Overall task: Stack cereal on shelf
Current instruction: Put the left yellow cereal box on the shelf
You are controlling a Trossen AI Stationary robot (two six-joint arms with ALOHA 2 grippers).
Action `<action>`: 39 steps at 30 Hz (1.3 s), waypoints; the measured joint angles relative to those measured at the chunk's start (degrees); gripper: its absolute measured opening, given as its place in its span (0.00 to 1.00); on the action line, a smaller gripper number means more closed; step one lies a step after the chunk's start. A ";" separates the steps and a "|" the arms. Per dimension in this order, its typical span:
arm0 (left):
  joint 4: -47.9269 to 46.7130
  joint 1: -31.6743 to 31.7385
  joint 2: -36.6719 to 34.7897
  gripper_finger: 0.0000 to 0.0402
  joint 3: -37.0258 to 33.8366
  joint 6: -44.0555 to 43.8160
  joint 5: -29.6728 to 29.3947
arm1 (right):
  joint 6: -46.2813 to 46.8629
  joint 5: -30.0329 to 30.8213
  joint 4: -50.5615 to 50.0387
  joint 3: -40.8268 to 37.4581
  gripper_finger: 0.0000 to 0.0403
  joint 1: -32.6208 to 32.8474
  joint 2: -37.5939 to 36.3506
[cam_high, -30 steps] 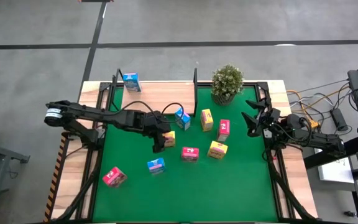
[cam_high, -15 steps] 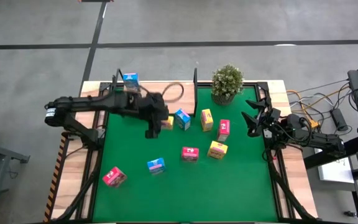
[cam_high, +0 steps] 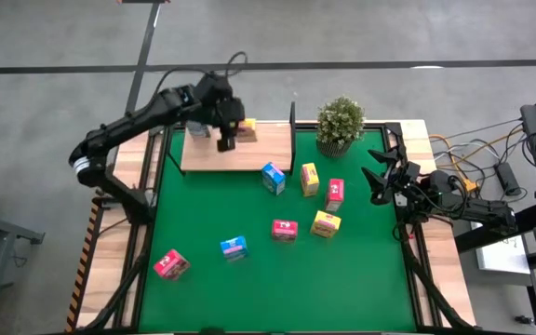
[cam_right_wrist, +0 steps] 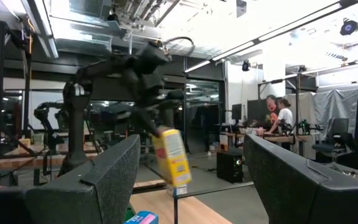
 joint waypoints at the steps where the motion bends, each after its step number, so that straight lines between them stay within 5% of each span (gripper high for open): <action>1: 1.58 0.96 0.89 0.39 0.00 0.73 1.40 | 0.02 0.00 -0.02 0.00 0.68 0.00 0.00; 19: 17.55 7.93 15.91 0.39 -0.09 5.34 7.81 | 0.37 0.00 -0.48 0.00 0.68 0.00 0.02; 39: 17.81 9.70 18.03 0.39 0.72 2.07 11.26 | 1.66 0.02 -1.31 0.00 0.68 0.00 0.04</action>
